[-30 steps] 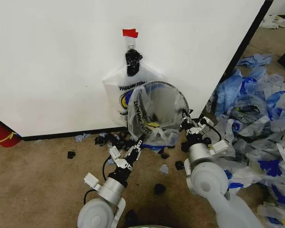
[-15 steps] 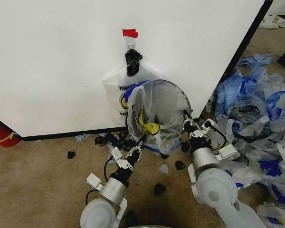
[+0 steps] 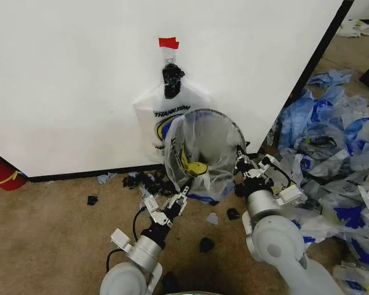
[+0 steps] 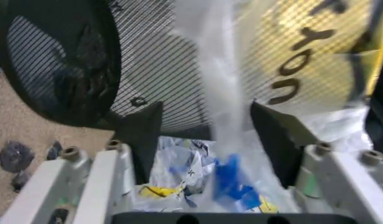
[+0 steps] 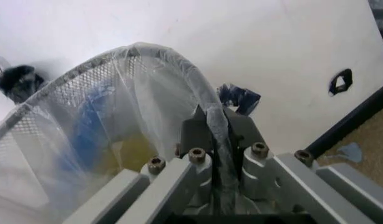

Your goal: Pick up the garbage bag from the wall and place it over the trash bin.

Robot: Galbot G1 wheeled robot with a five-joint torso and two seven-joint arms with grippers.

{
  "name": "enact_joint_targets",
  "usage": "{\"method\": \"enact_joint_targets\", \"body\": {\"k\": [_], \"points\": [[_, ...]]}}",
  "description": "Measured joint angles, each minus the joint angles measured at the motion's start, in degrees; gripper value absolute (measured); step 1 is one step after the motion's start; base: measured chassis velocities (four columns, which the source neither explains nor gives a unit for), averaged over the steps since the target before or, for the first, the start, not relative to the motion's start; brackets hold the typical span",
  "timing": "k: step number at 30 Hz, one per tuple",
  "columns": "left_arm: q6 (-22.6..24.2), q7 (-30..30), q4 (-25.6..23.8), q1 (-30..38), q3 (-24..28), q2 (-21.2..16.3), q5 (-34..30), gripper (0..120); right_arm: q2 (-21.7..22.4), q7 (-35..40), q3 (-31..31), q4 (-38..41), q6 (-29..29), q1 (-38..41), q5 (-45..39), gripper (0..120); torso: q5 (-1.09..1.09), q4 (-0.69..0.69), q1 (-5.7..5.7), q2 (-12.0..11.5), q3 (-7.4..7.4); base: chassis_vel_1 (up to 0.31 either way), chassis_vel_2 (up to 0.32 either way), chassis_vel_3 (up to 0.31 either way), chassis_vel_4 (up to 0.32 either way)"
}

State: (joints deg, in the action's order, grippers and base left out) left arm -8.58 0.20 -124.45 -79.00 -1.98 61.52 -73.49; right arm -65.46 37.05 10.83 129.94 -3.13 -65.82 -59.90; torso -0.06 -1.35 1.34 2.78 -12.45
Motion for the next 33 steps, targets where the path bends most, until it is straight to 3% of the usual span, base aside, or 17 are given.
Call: {"method": "enact_joint_targets", "body": {"k": [6,11,14,21,22,33], "points": [[-1.0,2.2,0.5,-0.8,1.1,2.5,-0.3,89,-0.3,0.4,1.1,0.2,-0.1,0.1,-0.9,0,0.0,0.0,0.0,0.0,0.0,0.0,0.0,0.0,0.0],[-1.9,3.7,0.9,-1.6,2.6,4.2,0.7,100,-0.8,0.4,1.1,0.1,-0.2,0.1,-0.9,0,0.0,0.0,0.0,0.0,0.0,0.0,0.0,0.0,0.0],[-2.3,4.0,1.4,-1.8,3.2,4.6,1.1,98,-1.1,0.3,1.1,0.1,-0.2,0.2,-0.9,0,0.0,0.0,0.0,0.0,0.0,0.0,0.0,0.0,0.0],[-5.7,2.8,4.2,-1.4,4.5,6.7,4.5,69,-1.7,0.0,1.0,0.2,-0.1,-0.1,-0.7,0,0.0,0.0,0.0,0.0,0.0,0.0,0.0,0.0,0.0],[-5.7,2.8,4.2,-1.4,4.5,6.7,4.5,69,-1.7,0.0,1.0,0.2,-0.1,-0.1,-0.7,0,0.0,0.0,0.0,0.0,0.0,0.0,0.0,0.0,0.0],[-6.6,2.0,4.4,-1.0,4.2,7.3,4.5,26,-1.9,-0.4,1.0,0.2,-0.1,-0.8,-0.1,0,0.0,0.0,0.0,0.0,0.0,0.0,0.0,0.0,0.0]]}}
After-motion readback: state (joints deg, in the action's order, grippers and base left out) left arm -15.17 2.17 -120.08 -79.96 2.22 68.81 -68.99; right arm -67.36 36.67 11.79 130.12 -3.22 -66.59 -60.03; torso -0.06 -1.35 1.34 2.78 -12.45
